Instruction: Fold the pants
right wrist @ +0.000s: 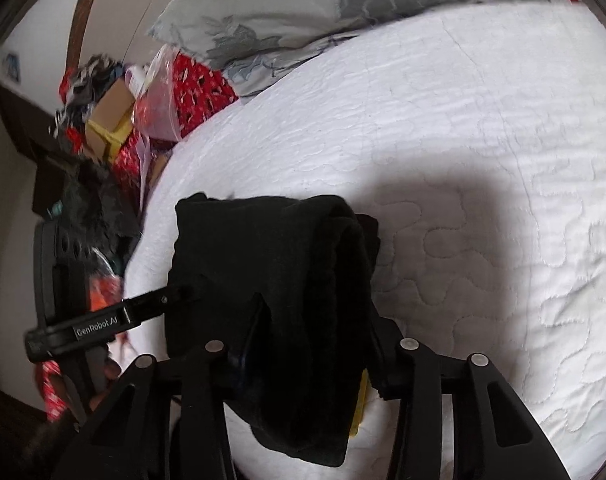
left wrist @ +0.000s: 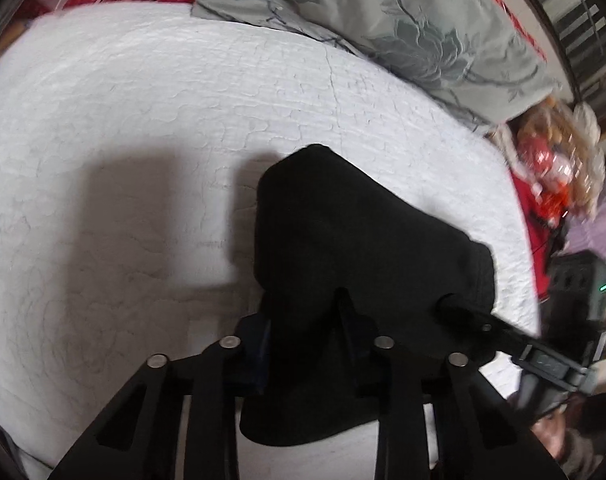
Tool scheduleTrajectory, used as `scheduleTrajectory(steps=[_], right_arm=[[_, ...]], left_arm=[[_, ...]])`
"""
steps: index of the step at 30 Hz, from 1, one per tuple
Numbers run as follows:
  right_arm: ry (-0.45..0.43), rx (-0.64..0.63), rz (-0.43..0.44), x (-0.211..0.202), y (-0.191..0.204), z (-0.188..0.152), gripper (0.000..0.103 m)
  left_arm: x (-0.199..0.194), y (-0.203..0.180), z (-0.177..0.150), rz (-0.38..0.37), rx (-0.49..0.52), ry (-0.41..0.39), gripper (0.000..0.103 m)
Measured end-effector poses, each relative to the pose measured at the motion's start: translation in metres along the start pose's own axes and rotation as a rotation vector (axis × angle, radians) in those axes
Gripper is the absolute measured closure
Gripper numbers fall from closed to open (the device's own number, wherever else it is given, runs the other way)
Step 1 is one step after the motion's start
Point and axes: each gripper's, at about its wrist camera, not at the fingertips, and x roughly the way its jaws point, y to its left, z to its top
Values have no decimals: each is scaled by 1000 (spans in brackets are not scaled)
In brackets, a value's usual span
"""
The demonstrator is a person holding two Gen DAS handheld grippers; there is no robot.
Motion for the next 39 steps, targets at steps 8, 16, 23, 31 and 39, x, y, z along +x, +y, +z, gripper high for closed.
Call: scheduleTrajectory(steps=[8,16,23,31,39], right_arm=[[57,87,176,-9,1,-13,65],[82,-15,-17,-7,11,-36,57],[-42,-40,-62,-31,22,-15,48],[-35,-130,-156,-13,24,-5,71],[-21,-7,-73,-18,-1,-6,55]], left_arm=[[-22,7,-19,-52,-2,25,80],[-23,6,-39,102,48,24,67],[-48,-19,-16,173,133,-134,24],[18,-23,16,258,104,-25,54],[-1,-15,9,246,63,-69,44]])
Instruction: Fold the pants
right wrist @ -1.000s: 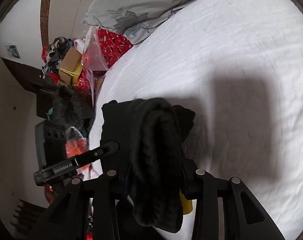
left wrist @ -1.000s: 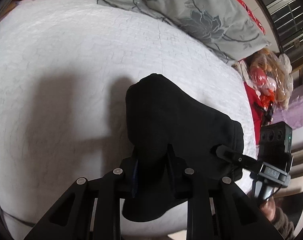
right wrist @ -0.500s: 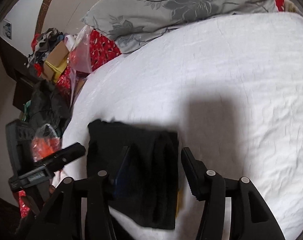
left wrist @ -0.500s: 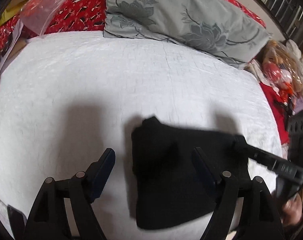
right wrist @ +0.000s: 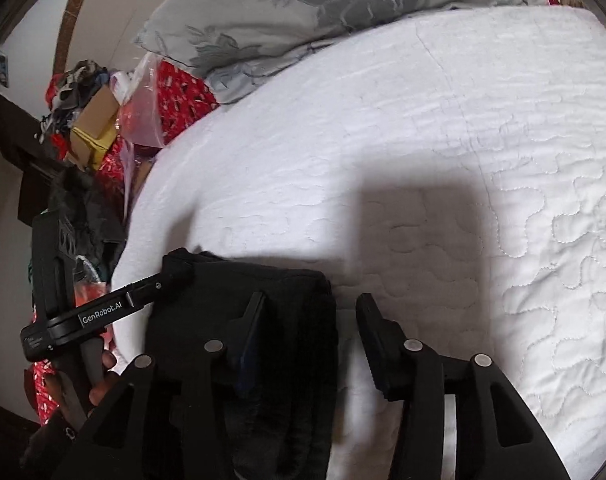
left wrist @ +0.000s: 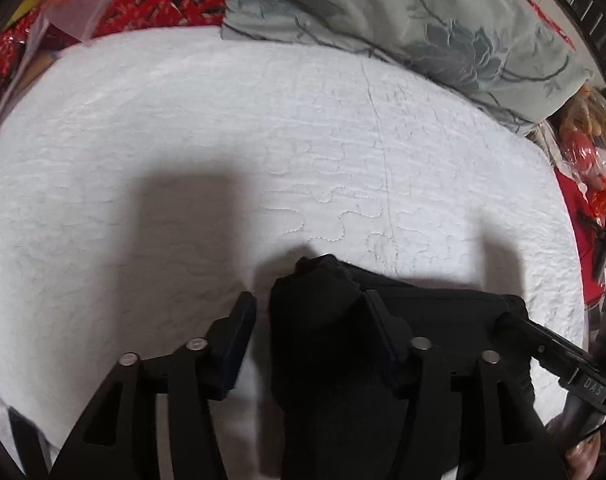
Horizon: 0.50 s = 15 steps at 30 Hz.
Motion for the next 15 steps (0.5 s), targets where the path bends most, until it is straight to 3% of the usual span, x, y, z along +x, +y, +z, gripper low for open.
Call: scheduleTrajectory(steps=[3,4,6,10,11,13,15], right_arm=[[-1,-31,23,-15,8,-10,50],[0,-49,23,-19,11,-15,44],[18,-77,-5,-19,17,-25,40],[54,-109,-63,-10,20,-43,40],[55,-100,-62,-9,19,-45,46],[44,-89,-24,-13,18,-46,64],[28,-142,-43,-21,24,-48,70]], left_arm=[[-26,4,-18,20,33,-59,31],[-33,3,-28,15,41,-73,26],[-41,4,-51,20,47,-86,25],[-32,12,-80,18,13,-13,25],[-28,12,-83,12,-1,2,25],[-29,11,-83,-21,-25,-4,41],[-28,8,-82,-40,-27,-13,46]])
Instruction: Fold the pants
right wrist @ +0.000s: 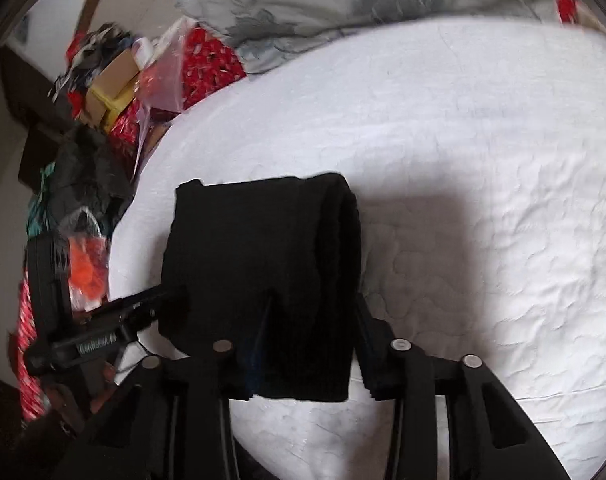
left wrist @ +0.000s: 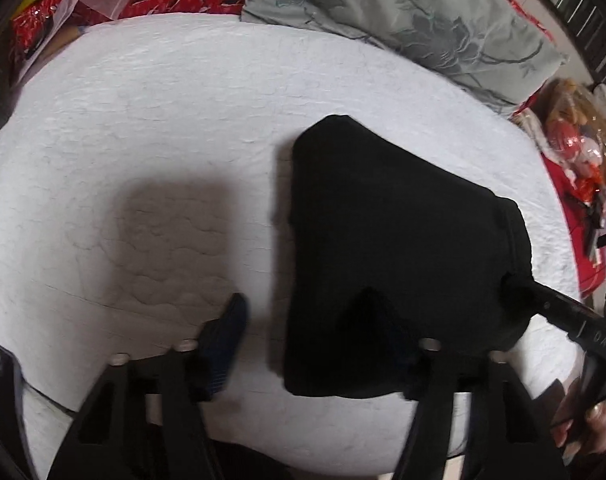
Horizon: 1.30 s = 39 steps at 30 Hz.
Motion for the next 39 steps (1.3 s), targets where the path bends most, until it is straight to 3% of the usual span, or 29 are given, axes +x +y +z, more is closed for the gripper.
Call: scheduleTrajectory(steps=[4,9,16,24,31,39], right_arm=[[26,-45,-55,6,-3,-13,68],[3,-38,-70,2,1,-9,61],[-30,-64,-103,-8,14,1,59],[-74,-52,-148,-17,13,15,38],[-79,-59,-226,-14,12,23,25],[-73,-67,-229,-10,9,27,25]], left_arm=[[7,-6,-4,52,44,-45,44],[-3,0,-3,34,24,-25,45],[-18,4,5,29,21,-21,43],[-29,12,23,27,-3,-32,25],[-21,13,31,49,-11,-9,24],[-12,5,36,64,38,-1,24]])
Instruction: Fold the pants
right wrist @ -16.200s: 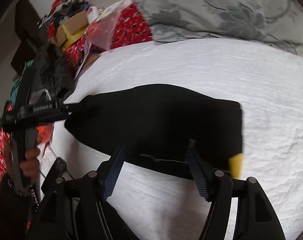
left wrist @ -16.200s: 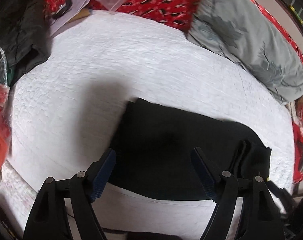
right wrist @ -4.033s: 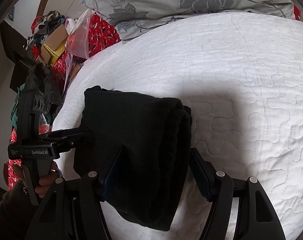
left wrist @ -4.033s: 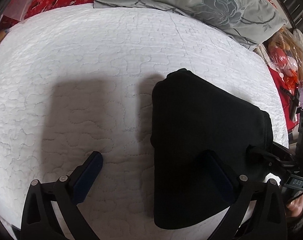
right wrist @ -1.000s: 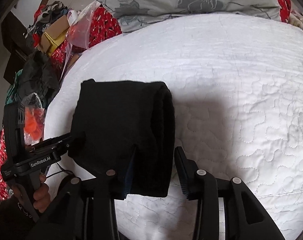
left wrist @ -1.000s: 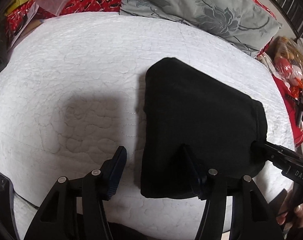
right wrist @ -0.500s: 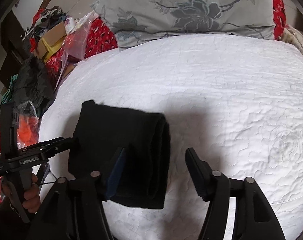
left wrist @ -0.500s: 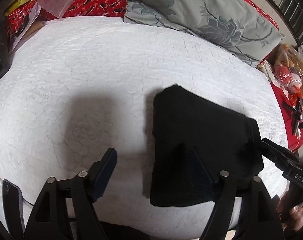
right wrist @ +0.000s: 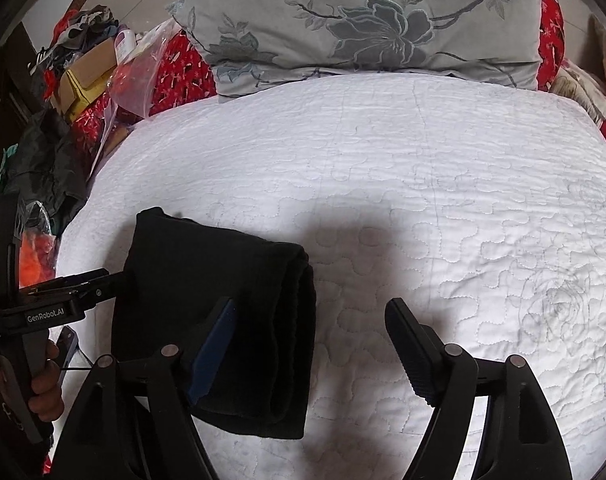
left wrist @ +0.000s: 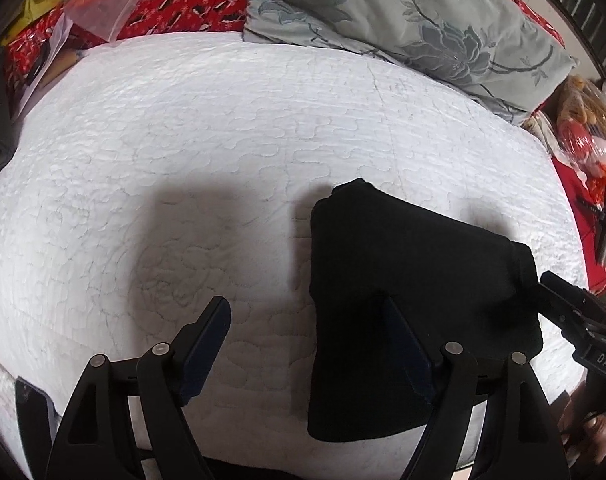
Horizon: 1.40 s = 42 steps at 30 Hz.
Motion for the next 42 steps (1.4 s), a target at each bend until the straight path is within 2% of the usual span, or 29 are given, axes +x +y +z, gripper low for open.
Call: scheduleTrajectory(steps=[5,13,19,25,30,34,35,36,39,42], right_arm=[[11,10,1,5,-4,1,25],[26,3,4,15,-4,4,23],[118,111,181,42,-20,1,22],[97,116,307,43,-29,0,22],[94,135,335,45,-28,0,22],[123,40,325,49,-7,0,27],[128,-1,291,50,0,-1,35],[128,-18,273,51,2,-2,40],[127,36,295,49,-4,-4,56],[133,102,325,47,-12,-5,64]], left_arm=[[7,-4,6,3,48,19,24],[22,-9,16,-15,87,48,16],[46,-6,23,-64,90,98,3],[57,-1,29,-107,114,98,1],[61,-2,32,-124,122,102,1],[65,-9,31,-128,125,83,1],[65,-10,29,-128,124,76,3],[64,-11,27,-133,123,66,9],[56,-13,19,-198,114,46,42],[51,-14,16,-188,107,32,52]])
